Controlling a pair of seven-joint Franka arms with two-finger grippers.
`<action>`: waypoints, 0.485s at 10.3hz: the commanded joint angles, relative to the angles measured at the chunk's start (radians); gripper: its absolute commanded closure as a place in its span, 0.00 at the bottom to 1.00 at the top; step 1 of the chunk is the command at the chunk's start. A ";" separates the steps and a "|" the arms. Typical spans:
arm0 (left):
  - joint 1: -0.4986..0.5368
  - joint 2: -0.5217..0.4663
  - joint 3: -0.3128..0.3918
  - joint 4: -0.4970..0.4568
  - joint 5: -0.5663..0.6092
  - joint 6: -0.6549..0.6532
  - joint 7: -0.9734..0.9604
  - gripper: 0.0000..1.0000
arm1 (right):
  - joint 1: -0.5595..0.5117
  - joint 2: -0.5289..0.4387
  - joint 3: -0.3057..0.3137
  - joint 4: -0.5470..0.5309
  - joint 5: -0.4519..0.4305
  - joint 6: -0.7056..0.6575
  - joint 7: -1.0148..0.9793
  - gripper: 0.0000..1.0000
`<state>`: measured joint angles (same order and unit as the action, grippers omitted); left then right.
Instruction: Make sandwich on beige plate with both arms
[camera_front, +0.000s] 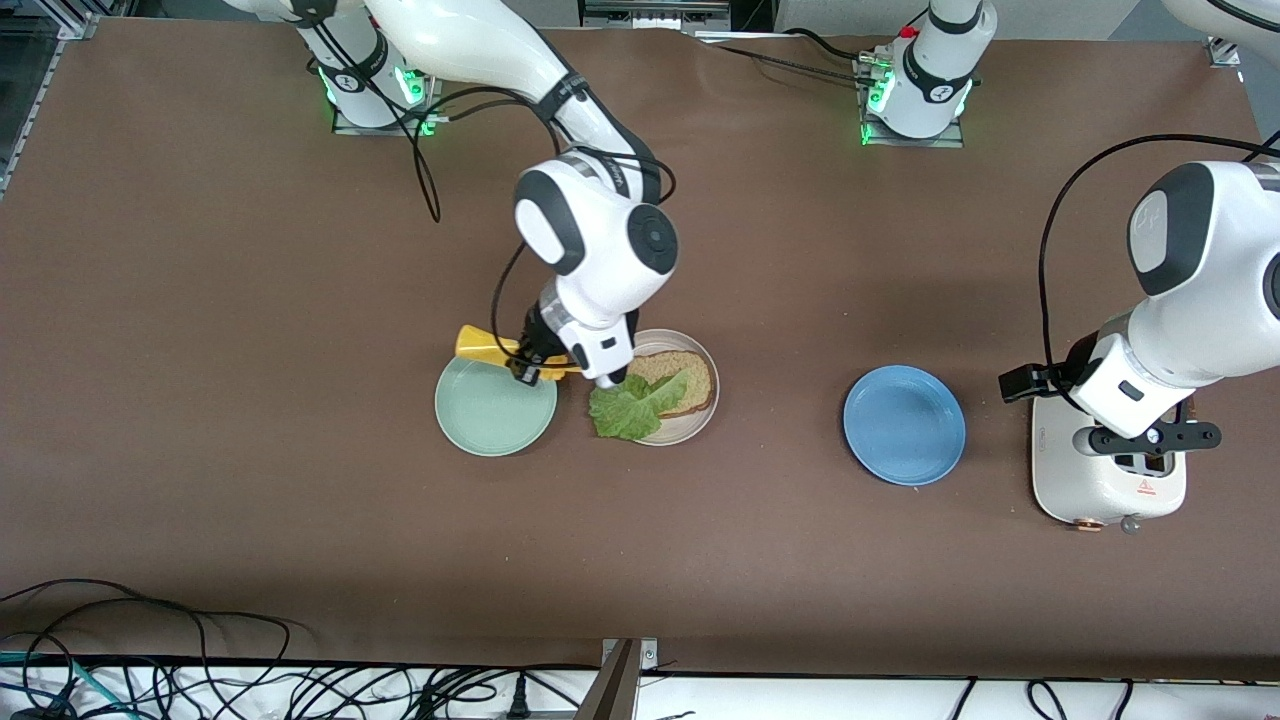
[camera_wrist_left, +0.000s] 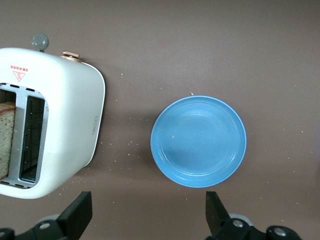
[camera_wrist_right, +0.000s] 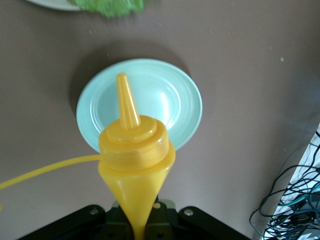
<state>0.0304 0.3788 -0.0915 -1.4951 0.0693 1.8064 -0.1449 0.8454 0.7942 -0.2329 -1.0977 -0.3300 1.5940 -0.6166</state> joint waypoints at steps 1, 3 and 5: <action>0.005 0.006 -0.001 0.021 -0.012 -0.018 0.015 0.00 | -0.054 -0.047 -0.005 -0.002 0.081 -0.035 -0.051 1.00; 0.005 0.006 -0.001 0.021 -0.012 -0.018 0.015 0.00 | -0.118 -0.079 -0.005 -0.002 0.159 -0.035 -0.061 1.00; 0.005 0.006 -0.001 0.021 -0.012 -0.018 0.015 0.00 | -0.242 -0.116 -0.005 -0.007 0.303 -0.060 -0.129 1.00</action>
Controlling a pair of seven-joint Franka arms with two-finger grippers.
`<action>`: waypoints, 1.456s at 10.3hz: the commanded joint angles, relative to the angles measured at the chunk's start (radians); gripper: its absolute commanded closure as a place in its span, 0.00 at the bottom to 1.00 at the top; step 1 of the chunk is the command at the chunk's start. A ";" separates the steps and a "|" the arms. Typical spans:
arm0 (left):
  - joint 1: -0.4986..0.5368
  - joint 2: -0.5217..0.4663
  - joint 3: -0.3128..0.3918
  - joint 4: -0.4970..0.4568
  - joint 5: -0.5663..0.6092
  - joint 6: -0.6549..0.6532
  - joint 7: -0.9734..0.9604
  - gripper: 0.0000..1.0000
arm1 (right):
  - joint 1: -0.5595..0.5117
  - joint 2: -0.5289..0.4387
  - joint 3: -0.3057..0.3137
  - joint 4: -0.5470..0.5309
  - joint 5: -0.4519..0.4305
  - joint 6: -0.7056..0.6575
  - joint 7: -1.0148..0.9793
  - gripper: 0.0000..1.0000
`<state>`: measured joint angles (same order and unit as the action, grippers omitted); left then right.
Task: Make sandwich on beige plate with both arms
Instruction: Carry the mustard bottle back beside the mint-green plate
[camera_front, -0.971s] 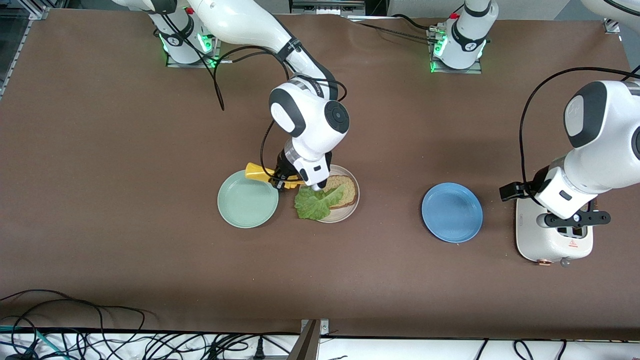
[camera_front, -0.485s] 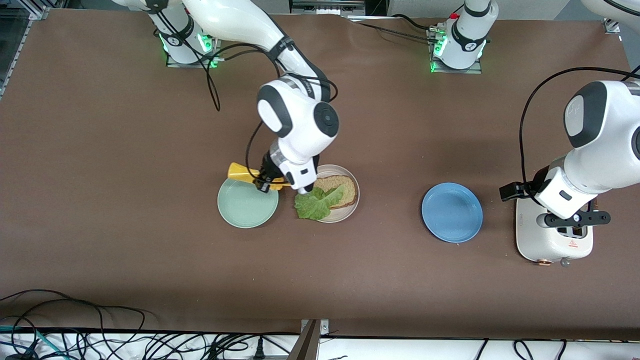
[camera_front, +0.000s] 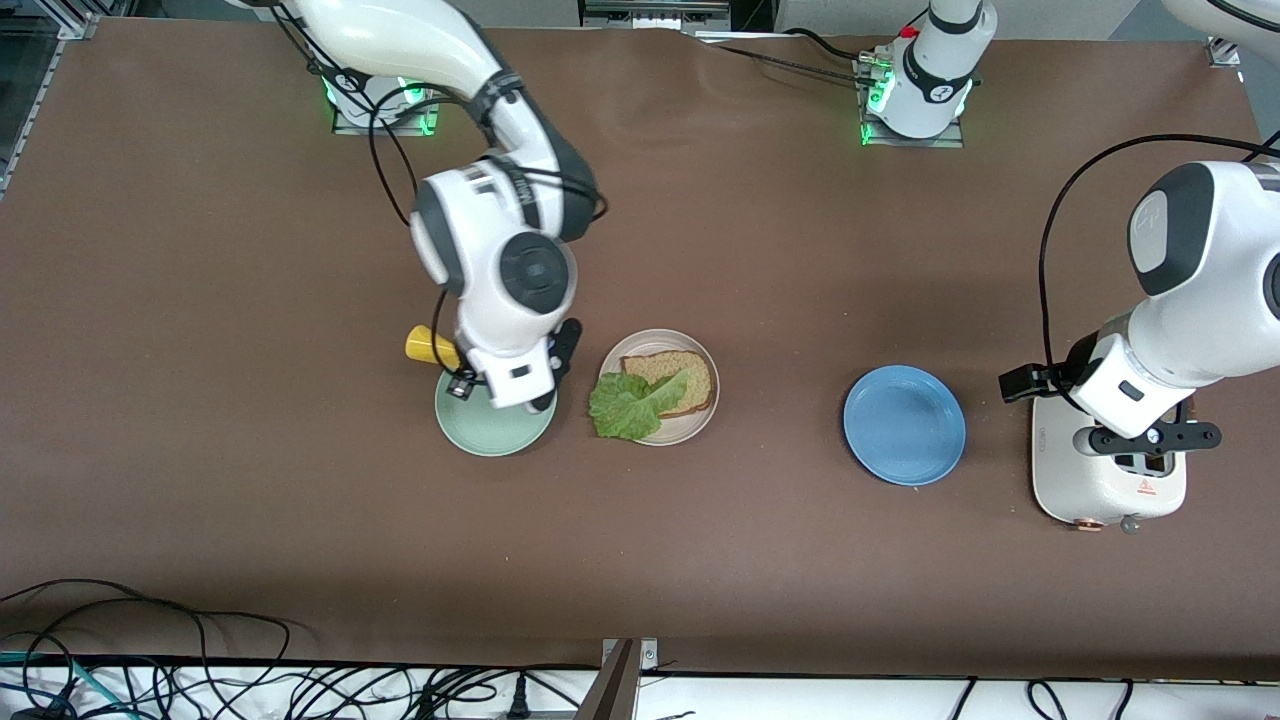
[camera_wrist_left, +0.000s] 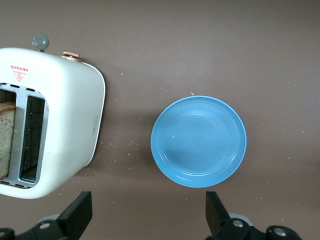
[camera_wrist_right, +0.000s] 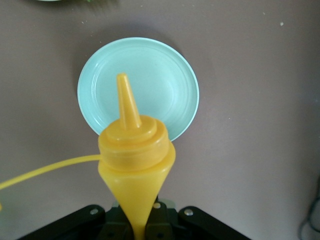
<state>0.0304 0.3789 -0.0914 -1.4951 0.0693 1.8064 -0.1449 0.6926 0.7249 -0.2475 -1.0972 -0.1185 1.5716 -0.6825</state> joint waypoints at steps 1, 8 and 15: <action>0.005 0.006 -0.001 0.021 -0.012 -0.018 0.015 0.00 | -0.166 -0.051 0.011 -0.006 0.197 -0.047 -0.101 1.00; 0.005 0.006 0.001 0.021 -0.012 -0.018 0.015 0.00 | -0.511 -0.030 0.024 -0.019 0.649 -0.147 -0.549 1.00; 0.005 0.006 0.001 0.021 -0.012 -0.018 0.015 0.00 | -0.627 0.031 0.024 -0.079 0.950 -0.218 -0.767 1.00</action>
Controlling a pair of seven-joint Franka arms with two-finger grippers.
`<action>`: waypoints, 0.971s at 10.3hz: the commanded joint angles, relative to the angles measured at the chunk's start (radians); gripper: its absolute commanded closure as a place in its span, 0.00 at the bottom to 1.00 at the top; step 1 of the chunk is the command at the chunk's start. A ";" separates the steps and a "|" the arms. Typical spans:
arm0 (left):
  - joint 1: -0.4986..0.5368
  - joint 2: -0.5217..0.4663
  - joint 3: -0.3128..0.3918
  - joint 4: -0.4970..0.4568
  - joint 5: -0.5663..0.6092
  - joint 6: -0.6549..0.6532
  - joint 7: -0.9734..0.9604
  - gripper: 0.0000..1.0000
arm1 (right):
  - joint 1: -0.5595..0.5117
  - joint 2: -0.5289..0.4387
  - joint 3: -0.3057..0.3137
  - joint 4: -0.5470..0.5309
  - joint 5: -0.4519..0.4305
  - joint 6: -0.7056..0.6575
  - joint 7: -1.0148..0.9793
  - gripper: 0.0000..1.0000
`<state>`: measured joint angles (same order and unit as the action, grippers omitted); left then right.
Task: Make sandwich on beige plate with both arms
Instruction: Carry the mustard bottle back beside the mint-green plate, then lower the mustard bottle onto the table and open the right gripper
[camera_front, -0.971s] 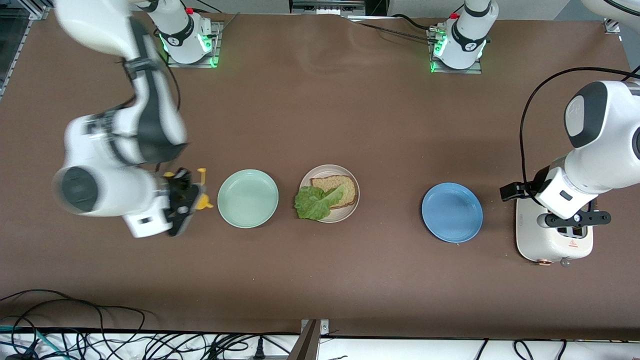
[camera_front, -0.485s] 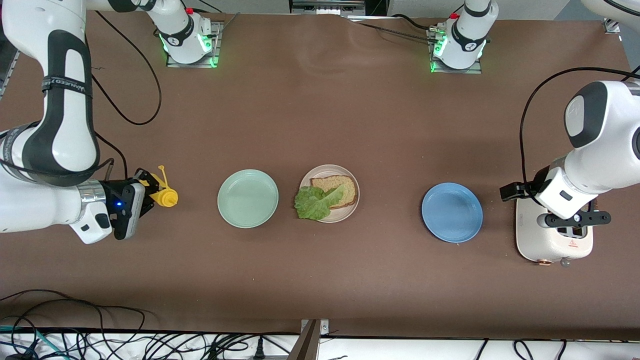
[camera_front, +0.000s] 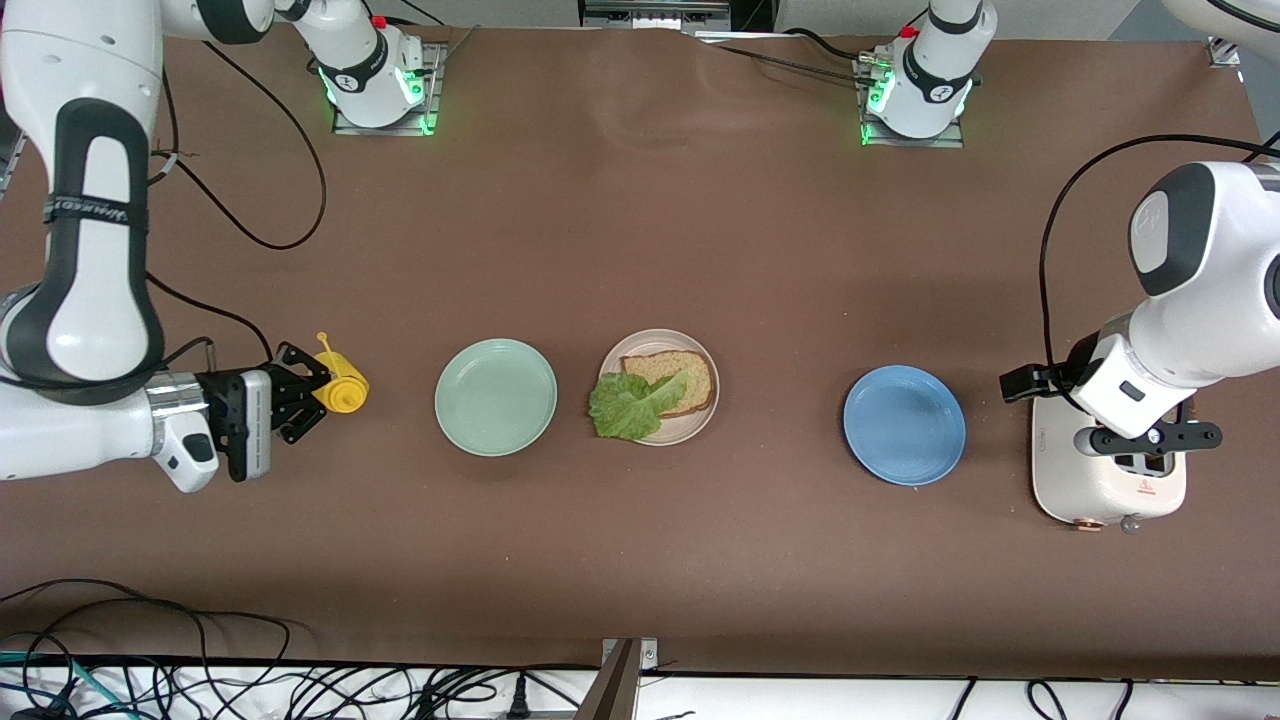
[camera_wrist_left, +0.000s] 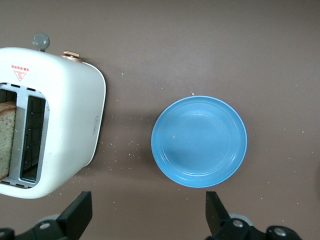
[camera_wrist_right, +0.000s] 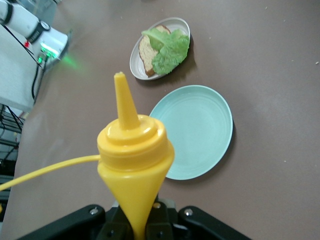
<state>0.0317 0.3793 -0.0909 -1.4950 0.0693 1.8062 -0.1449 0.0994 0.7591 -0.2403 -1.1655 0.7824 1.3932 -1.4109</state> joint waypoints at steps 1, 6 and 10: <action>0.004 0.006 0.000 0.021 -0.012 -0.018 0.014 0.00 | -0.043 0.002 0.016 -0.013 0.095 -0.069 -0.055 1.00; 0.004 0.006 0.000 0.021 -0.012 -0.018 0.014 0.00 | -0.127 0.063 0.016 -0.017 0.271 -0.178 -0.218 1.00; 0.004 0.006 0.000 0.021 -0.012 -0.018 0.014 0.00 | -0.182 0.144 0.018 -0.017 0.362 -0.240 -0.415 1.00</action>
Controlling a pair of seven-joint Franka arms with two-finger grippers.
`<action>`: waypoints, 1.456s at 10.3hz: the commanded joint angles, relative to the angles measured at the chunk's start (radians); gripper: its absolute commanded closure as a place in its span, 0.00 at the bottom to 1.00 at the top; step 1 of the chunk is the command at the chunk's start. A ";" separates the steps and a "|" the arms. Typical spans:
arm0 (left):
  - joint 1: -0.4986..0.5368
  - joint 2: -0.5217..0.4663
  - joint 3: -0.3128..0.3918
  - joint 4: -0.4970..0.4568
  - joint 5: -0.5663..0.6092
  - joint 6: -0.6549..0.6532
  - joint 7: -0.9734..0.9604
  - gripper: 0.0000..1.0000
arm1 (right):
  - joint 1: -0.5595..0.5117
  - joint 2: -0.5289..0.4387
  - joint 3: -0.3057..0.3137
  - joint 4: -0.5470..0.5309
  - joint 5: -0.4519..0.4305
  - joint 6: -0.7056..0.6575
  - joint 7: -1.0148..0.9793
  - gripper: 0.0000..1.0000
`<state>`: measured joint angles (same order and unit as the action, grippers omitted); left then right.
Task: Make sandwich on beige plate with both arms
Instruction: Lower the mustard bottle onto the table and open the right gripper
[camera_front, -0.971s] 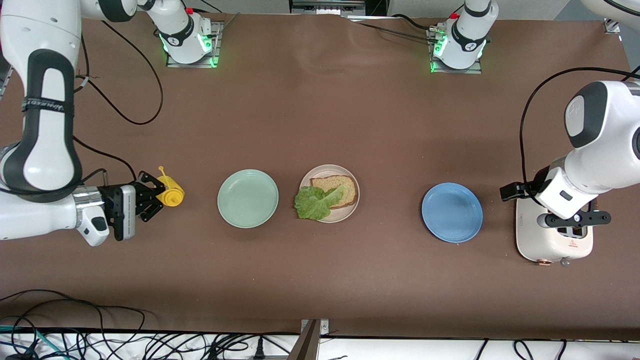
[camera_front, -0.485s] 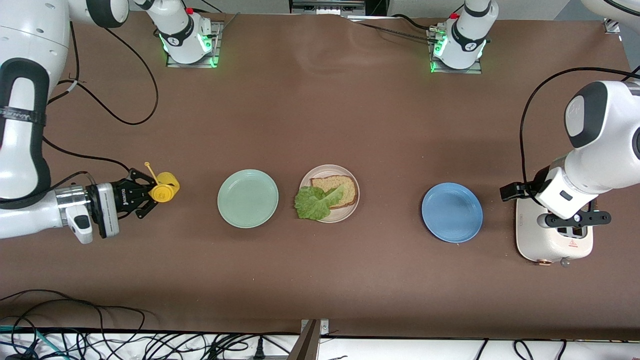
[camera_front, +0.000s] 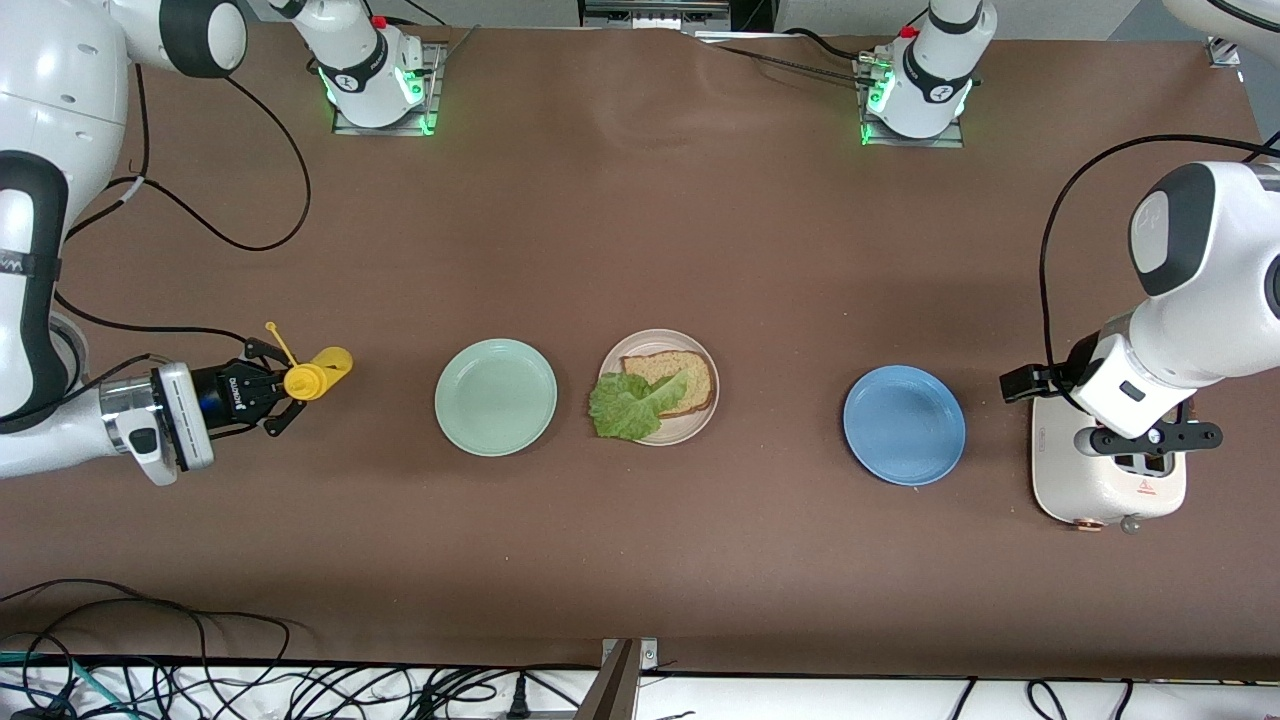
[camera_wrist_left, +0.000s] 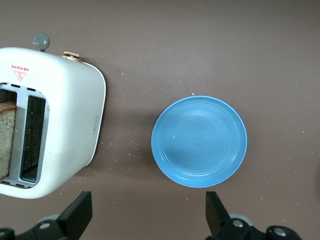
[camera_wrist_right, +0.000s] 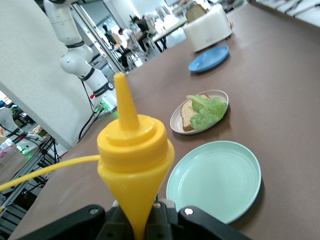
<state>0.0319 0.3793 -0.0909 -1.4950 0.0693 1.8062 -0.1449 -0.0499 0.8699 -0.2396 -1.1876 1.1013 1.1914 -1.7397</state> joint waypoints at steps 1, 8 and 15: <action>0.003 0.006 0.000 0.021 -0.013 -0.018 0.014 0.00 | -0.041 0.059 0.017 0.005 0.067 -0.050 -0.140 1.00; 0.005 0.006 0.000 0.021 -0.013 -0.018 0.016 0.00 | -0.013 0.175 0.017 0.003 0.060 0.016 -0.495 1.00; 0.005 0.006 0.000 0.021 -0.013 -0.018 0.014 0.00 | 0.034 0.179 0.017 -0.079 0.025 0.125 -0.633 1.00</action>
<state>0.0323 0.3793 -0.0909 -1.4949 0.0693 1.8062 -0.1449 -0.0214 1.0615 -0.2226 -1.2352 1.1338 1.3145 -2.3267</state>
